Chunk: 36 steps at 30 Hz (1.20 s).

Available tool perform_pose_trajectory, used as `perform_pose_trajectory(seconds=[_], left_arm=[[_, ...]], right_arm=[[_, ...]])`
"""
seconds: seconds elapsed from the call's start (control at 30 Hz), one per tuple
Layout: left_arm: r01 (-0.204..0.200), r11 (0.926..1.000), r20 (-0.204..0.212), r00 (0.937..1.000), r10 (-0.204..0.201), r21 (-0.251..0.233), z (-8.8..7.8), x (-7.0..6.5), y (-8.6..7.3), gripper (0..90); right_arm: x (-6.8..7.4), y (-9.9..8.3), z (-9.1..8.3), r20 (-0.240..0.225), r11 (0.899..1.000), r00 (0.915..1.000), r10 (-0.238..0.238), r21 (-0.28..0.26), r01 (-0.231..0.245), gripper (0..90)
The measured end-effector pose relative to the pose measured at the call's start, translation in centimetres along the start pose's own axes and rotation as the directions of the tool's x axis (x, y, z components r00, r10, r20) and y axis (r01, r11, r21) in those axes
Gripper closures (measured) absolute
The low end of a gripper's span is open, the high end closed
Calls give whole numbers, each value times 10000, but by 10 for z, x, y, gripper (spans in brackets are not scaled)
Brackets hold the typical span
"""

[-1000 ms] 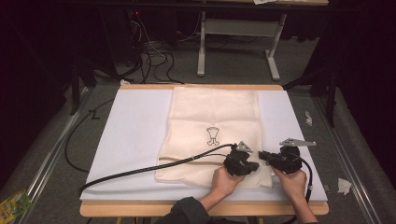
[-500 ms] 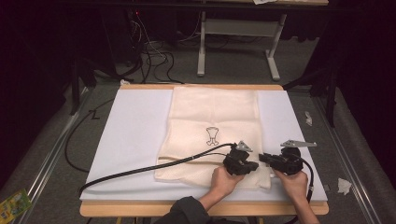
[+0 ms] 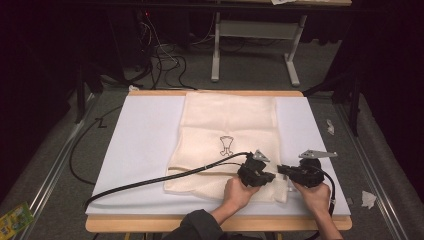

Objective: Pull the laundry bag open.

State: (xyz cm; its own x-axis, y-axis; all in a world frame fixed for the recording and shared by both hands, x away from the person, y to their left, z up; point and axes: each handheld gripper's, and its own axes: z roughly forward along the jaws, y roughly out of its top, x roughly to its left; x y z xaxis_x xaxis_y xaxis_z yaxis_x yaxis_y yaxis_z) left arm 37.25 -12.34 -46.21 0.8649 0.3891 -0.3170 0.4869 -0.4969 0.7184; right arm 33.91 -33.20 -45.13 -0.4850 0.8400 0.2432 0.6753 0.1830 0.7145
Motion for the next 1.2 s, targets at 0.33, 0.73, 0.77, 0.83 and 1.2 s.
perform_pose_trajectory(seconds=[0.33,0.73,0.77,0.83,1.2], left_arm=[[-280,9996,-348,9990,283,81,-5,-1,1,873],[-449,9989,-707,9964,459,153,-13,1,-3,873],[-449,9989,-707,9964,459,153,-13,1,-3,873],[-529,9985,-739,9958,537,128,-14,0,-3,872],[-704,9975,-962,9929,695,-63,-31,5,-10,872]], right_arm=[[4,2,-2,197,9994,9994,-293,-153,296,886],[3,2,-2,333,9994,9990,-284,-197,291,886],[3,2,-2,333,9994,9990,-284,-197,291,886],[3,2,-2,346,9994,9991,-264,-197,271,885],[4,3,1,759,9989,9961,-447,-131,458,885]])
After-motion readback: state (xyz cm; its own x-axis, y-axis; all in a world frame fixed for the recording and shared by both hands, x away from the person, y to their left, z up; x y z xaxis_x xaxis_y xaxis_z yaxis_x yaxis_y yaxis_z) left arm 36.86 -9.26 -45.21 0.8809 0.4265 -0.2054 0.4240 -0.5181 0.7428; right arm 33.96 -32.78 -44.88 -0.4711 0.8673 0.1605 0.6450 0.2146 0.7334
